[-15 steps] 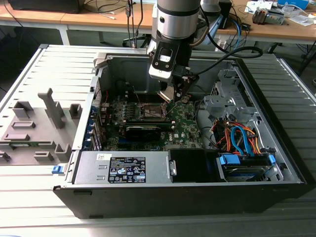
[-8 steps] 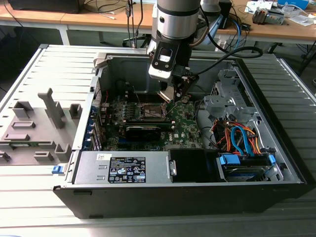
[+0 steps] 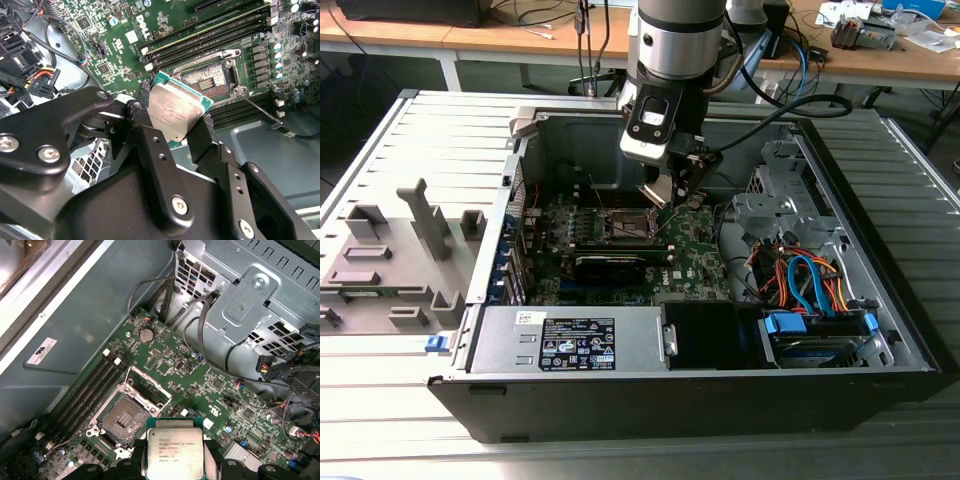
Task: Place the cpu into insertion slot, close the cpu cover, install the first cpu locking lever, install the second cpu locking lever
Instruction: 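Place the cpu into insertion slot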
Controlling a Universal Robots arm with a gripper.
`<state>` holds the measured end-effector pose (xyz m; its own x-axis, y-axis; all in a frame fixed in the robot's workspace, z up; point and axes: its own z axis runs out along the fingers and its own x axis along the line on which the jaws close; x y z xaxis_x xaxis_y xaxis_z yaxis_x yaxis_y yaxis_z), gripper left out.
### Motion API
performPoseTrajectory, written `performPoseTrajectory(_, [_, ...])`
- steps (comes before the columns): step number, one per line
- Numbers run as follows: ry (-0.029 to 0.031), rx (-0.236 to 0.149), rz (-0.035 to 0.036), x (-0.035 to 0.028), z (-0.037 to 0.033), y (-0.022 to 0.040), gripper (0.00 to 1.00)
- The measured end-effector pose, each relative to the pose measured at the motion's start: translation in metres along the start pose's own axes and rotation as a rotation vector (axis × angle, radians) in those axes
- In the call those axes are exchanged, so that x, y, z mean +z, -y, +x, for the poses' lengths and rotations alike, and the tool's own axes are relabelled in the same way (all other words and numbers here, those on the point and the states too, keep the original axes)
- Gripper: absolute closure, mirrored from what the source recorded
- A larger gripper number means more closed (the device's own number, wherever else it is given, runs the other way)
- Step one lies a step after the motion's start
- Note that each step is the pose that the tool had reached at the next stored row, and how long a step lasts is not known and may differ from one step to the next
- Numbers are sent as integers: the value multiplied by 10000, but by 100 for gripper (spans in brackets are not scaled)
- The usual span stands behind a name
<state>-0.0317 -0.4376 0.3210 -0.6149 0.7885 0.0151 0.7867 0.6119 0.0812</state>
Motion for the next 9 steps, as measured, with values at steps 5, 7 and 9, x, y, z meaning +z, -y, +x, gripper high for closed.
performPoseTrajectory(5, [3, 46, -1, 0, 0, 0, 45])
performPoseTrajectory(7, [6, 75, -1, 0, 0, 0, 45])
performPoseTrajectory(9, [8, 95, -2, 0, 0, 0, 45])
